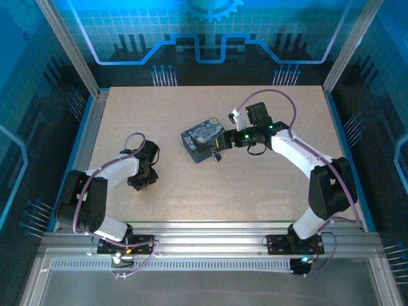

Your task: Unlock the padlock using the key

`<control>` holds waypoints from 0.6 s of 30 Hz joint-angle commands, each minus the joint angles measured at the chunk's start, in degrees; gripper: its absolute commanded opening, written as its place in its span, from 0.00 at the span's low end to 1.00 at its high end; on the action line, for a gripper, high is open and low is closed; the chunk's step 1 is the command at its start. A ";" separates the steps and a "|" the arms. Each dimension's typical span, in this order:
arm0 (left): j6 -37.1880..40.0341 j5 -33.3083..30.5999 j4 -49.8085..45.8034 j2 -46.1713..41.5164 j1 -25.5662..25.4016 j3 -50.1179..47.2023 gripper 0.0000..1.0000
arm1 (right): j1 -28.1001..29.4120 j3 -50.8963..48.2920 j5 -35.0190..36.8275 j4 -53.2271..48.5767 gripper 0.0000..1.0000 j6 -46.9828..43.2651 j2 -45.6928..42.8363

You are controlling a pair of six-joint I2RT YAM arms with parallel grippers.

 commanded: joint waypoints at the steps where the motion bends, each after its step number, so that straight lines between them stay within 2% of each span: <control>1: -0.49 1.95 0.79 0.94 -0.10 -0.45 0.29 | 1.14 -0.68 0.17 -0.10 0.73 0.50 -1.78; 4: -0.35 2.64 0.45 -0.63 -0.20 -0.66 0.19 | 1.34 -0.94 0.20 -0.02 0.73 0.50 -1.96; 14: 1.35 4.04 -3.12 -6.00 -1.90 1.80 0.16 | 2.81 -1.29 0.14 0.34 0.73 0.86 -1.87; 16: 1.89 4.77 -3.82 -7.06 -2.25 2.84 0.14 | 3.05 -1.37 0.10 0.29 0.74 0.85 -1.96; 18: 2.68 5.99 -4.44 -7.70 -3.11 4.24 0.06 | 3.09 -1.77 -0.26 0.66 0.74 1.01 -2.04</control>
